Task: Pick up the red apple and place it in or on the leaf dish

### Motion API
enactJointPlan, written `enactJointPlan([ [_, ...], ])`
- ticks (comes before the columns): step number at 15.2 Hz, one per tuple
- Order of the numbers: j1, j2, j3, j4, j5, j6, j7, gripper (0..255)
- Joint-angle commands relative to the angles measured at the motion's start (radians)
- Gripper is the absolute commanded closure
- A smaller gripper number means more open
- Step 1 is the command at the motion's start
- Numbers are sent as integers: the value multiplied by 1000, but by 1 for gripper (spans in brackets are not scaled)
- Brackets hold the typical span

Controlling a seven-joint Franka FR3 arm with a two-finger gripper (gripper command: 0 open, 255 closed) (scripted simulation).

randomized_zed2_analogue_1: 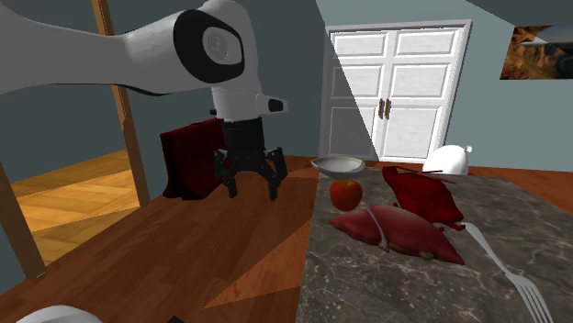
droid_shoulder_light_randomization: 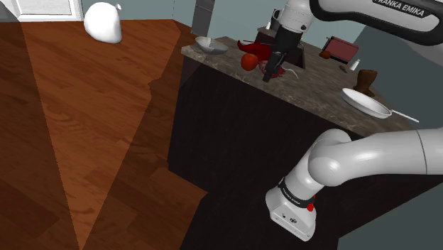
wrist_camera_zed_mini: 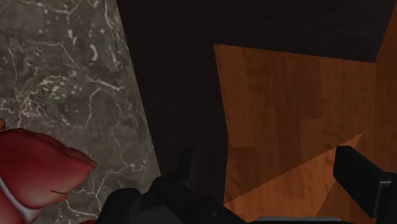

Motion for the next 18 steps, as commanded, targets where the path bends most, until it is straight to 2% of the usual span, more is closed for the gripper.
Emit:
enactJointPlan([
  [1, 0, 0, 0, 0, 0, 0, 0, 0],
  [8, -77, 203, -39, 119, -61, 130, 71, 0],
  [16, -153, 429, -89, 307, -113, 223, 150, 0],
  [18, -154, 433, -92, 298, -115, 237, 152, 0],
])
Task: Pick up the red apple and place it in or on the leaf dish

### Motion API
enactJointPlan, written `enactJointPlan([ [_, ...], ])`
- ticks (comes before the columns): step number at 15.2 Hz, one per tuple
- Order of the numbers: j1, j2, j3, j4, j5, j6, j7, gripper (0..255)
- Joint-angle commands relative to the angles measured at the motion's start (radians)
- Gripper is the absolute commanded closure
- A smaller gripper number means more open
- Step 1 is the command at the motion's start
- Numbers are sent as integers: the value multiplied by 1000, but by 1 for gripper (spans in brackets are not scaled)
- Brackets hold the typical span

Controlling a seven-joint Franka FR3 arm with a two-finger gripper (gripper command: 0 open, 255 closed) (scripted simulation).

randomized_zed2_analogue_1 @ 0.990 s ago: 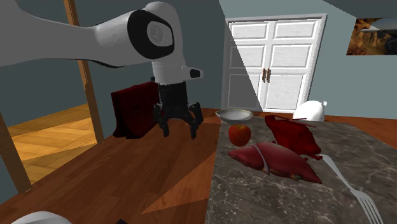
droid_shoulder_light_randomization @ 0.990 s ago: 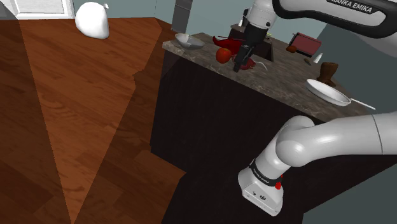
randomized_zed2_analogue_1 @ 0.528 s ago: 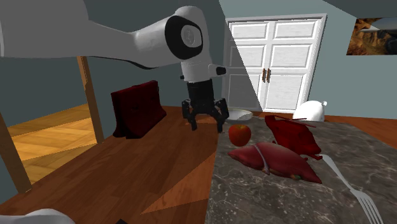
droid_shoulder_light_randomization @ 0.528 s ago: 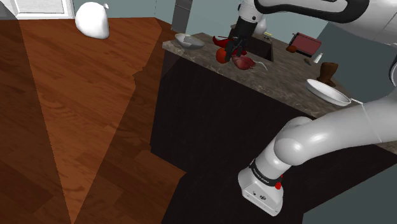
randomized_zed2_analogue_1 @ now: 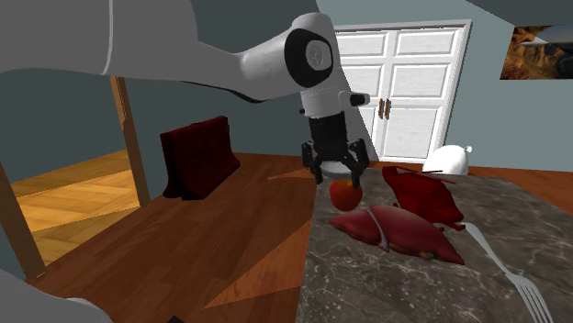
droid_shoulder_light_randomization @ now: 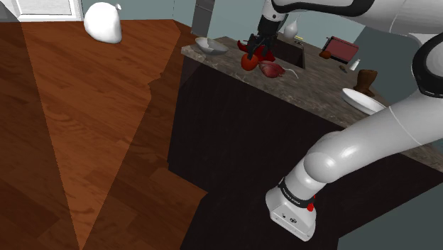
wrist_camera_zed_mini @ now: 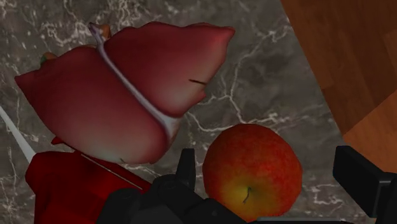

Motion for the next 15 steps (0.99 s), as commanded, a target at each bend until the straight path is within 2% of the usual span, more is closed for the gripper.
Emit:
enactJointPlan([
  [1, -3, 12, -4, -7, -3, 22, 4, 0],
  [6, -8, 19, -15, -74, -9, 97, 7, 0],
  [14, -8, 19, -15, -74, -9, 96, 7, 0],
  [15, -8, 19, -15, -74, -9, 96, 7, 255],
])
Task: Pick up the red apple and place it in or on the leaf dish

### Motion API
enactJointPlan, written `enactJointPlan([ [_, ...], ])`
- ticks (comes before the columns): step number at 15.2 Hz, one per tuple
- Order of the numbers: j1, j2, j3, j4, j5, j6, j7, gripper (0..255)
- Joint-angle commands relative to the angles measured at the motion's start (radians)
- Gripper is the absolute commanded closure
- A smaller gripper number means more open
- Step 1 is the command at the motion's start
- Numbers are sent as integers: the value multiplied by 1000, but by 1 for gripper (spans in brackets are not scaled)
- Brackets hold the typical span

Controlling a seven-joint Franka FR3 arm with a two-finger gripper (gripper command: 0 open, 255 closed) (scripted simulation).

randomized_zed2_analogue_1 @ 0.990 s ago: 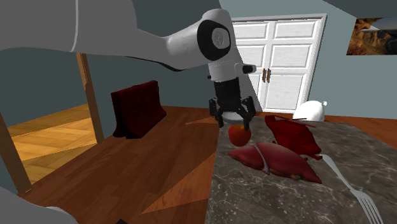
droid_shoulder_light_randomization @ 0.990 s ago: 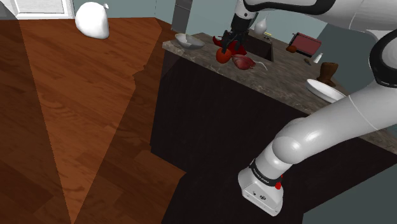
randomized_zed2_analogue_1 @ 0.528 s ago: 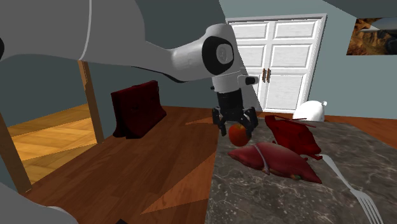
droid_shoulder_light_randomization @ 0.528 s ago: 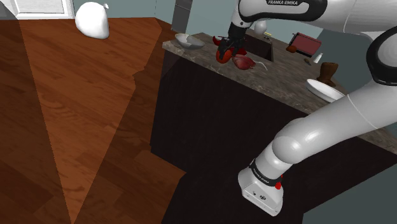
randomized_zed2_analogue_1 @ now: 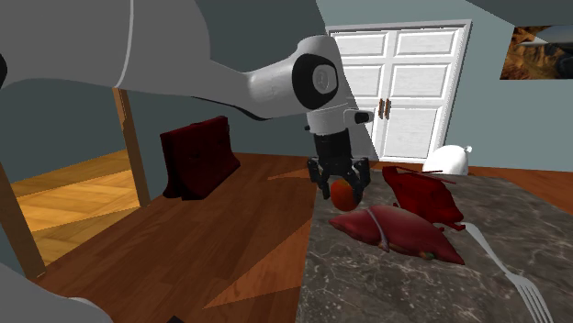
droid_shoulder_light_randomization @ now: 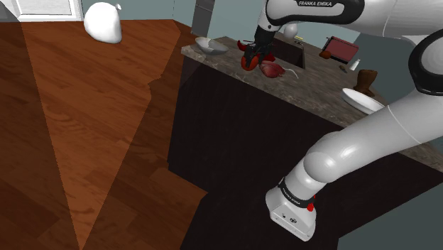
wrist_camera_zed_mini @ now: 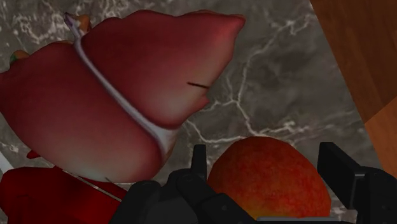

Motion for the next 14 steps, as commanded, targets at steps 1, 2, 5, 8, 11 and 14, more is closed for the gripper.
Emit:
enactJointPlan([
  [1, 0, 1, 0, -1, 0, 0, 0, 255],
  [2, 0, 1, 0, 0, 0, 0, 0, 255],
  [5, 0, 1, 0, -1, 0, 0, 0, 255],
  [8, 0, 1, 0, -1, 0, 0, 0, 255],
  [11, 1, 1, 1, 26, 3, -26, -5, 255],
  [14, 2, 4, 3, 69, 6, -66, -12, 255],
])
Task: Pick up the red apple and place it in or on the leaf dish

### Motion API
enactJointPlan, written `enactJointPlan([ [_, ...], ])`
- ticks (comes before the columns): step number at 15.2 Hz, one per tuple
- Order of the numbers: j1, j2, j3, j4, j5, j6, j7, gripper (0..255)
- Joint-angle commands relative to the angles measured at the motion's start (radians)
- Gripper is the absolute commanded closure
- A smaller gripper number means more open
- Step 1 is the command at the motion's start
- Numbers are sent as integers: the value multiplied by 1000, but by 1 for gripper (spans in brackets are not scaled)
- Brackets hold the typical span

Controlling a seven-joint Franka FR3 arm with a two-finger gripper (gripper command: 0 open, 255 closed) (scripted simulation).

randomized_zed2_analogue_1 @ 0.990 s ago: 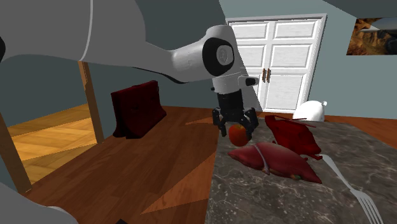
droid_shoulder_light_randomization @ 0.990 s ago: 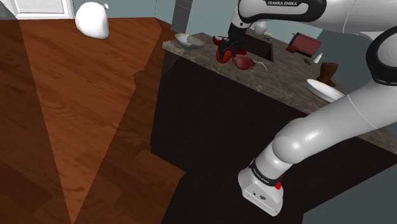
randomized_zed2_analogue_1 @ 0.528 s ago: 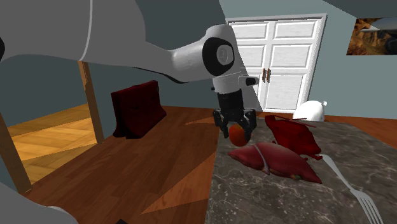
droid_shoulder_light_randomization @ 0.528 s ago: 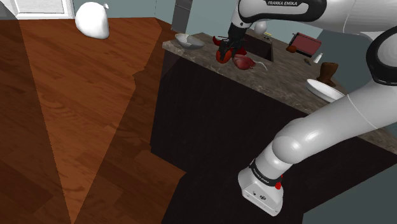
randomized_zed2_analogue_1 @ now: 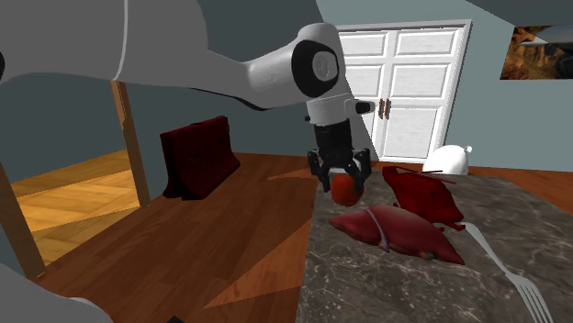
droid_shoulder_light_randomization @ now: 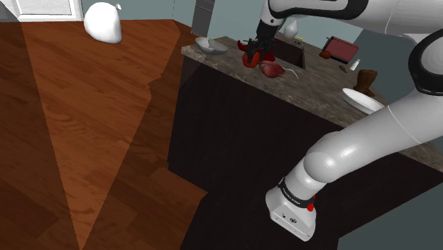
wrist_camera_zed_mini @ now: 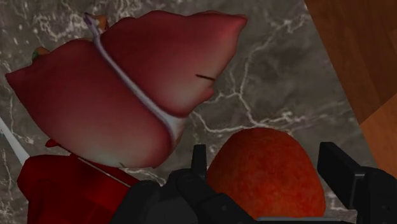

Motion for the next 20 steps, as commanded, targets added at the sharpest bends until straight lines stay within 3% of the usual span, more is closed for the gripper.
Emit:
enactJointPlan([
  [1, 1, 3, 2, 31, 2, -28, -4, 255],
  [20, 9, 93, 16, 351, 20, -257, -36, 255],
])
